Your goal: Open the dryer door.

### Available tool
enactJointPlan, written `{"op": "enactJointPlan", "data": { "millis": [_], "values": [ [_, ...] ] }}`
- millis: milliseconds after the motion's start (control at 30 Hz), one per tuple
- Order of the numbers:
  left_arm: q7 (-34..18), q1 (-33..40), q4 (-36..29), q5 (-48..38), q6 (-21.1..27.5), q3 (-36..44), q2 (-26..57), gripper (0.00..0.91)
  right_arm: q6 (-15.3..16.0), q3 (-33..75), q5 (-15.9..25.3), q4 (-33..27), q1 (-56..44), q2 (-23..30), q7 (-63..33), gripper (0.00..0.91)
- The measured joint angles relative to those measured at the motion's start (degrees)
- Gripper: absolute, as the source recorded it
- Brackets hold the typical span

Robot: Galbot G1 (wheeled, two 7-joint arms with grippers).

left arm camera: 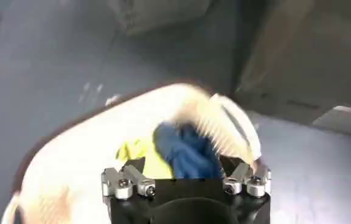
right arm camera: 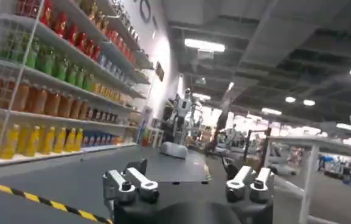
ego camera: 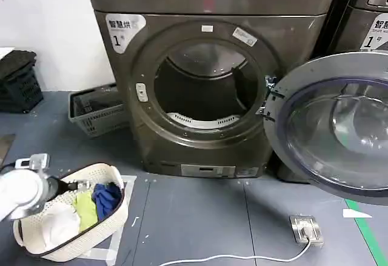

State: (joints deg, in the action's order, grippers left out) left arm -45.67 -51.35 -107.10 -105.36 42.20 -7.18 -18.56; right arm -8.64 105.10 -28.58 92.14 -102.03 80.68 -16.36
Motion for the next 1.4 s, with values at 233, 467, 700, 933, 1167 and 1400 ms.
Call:
{"op": "enactJointPlan", "data": {
  "millis": [233,467,700,933,1167,1400],
  "values": [
    [-1.42,-2.87,0.66,-4.17,-0.02,-0.12,2.31,0.907,-3.55,-1.12,0.1,-0.73,0.22,0.01,0.63,0.907],
    [-1.74,-3.42,0.97,-5.79,-0.01,0.18,2.31,0.907,-2.27,-1.11,-0.21,-0.25,0.24,0.17,1.25,0.907],
    [-1.89,-3.61,0.95,-7.31,-0.01,0.19,2.43,0.907,-3.03,-1.98,-0.16,-0.47,0.52,0.04,1.56,0.907],
    [-1.91,-4.18,1.29,-7.33,-0.01,0.13,2.67,0.907,-3.41,-2.25,0.19,-1.05,0.65,-0.21,1.57,0.907],
    [-1.9,-4.35,0.77,-7.88,-0.01,0.07,2.66,0.907,-3.71,-2.48,0.66,-1.61,0.91,-0.4,1.72,0.907],
    [-1.74,-4.93,1.05,-7.41,-0.01,0.07,2.46,0.907,-3.33,-2.53,1.01,-1.54,1.02,-0.35,1.86,0.907]
  ]
}}
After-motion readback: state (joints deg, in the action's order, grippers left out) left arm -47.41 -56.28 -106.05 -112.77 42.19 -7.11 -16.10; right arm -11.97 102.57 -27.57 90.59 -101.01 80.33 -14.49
